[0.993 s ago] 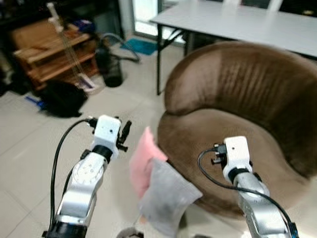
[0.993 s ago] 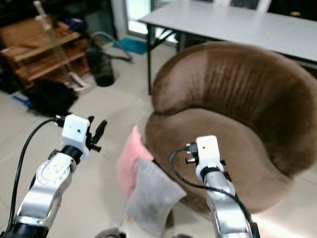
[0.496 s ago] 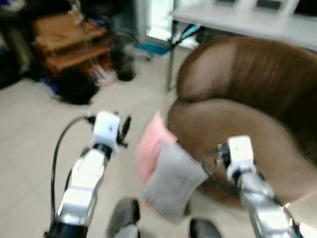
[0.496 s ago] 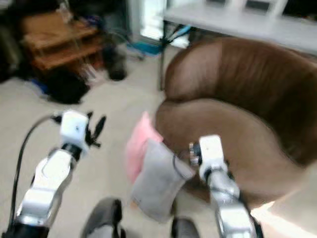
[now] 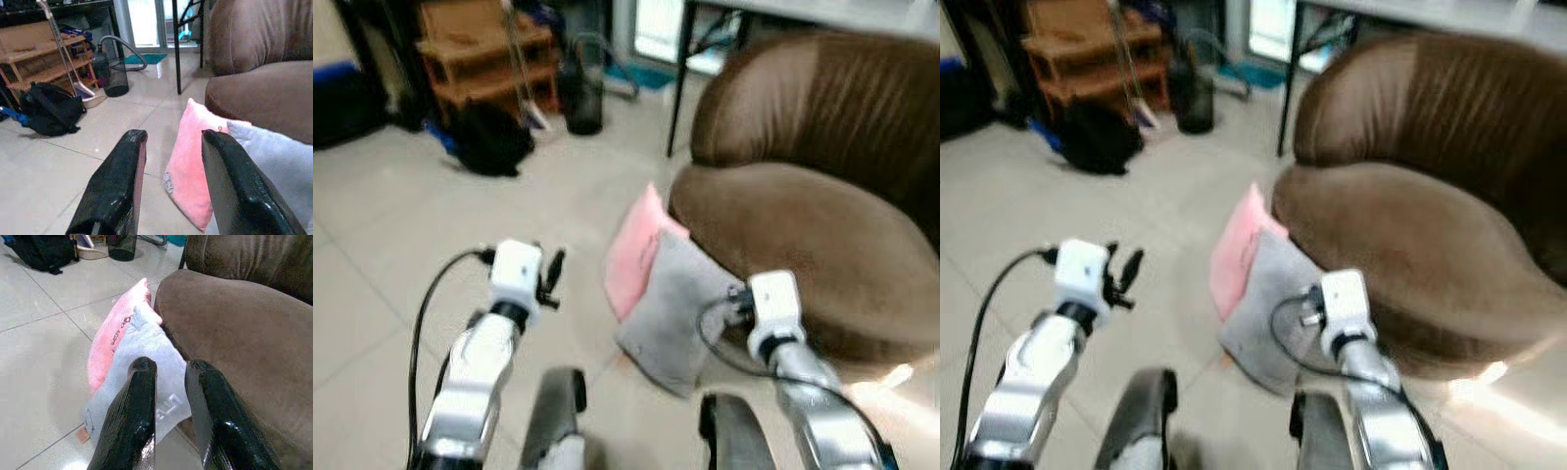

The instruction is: Move the pillow to the sofa from floor

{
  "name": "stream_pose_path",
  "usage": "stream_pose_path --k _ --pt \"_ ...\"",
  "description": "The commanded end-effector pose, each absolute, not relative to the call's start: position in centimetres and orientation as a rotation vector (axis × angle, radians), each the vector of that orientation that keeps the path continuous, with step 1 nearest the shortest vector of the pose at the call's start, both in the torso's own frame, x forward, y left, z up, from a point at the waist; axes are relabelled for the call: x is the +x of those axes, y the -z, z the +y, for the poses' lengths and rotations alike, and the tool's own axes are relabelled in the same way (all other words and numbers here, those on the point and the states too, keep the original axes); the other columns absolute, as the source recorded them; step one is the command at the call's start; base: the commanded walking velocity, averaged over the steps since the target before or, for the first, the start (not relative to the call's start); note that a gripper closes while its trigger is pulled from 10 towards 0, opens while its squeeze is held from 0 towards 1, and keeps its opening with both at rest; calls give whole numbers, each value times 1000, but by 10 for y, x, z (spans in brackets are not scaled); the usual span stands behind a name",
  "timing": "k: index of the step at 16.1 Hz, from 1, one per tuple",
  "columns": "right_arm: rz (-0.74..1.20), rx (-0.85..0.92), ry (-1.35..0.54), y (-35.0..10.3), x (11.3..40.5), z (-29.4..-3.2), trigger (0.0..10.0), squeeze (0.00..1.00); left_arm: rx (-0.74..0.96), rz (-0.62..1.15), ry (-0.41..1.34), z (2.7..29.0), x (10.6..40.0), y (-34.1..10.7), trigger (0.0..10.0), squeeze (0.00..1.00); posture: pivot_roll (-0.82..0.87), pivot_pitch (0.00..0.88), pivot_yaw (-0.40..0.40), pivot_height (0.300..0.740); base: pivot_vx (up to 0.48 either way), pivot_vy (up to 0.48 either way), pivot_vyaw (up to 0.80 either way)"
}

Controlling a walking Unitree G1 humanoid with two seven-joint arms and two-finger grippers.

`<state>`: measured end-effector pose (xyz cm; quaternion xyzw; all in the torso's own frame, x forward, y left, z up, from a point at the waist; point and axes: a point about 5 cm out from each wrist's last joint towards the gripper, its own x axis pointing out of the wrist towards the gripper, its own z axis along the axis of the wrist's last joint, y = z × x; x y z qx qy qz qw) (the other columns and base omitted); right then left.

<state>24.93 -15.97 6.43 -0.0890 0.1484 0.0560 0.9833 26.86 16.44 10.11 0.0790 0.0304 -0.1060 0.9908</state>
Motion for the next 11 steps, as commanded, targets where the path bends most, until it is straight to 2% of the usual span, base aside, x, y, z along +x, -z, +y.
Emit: stream_pose_path --k 1,2,3,11 --pt "278 -202 -108 -69 252 -164 10000 0 148 47 226 161 272 -106 10000 129 -34 4 6 583 322 0 0" --pt "279 -204 -109 -69 251 -164 10000 0 150 49 224 161 272 -106 10000 137 -34 5 6 583 322 0 0" --pt "279 -212 -110 -69 252 -164 10000 0 163 45 218 162 272 -106 10000 286 -34 10 5 583 322 0 0" --pt "288 -224 -104 -64 253 -163 10000 0 189 39 227 162 274 -107 10000 239 -35 17 6 583 339 0 0"
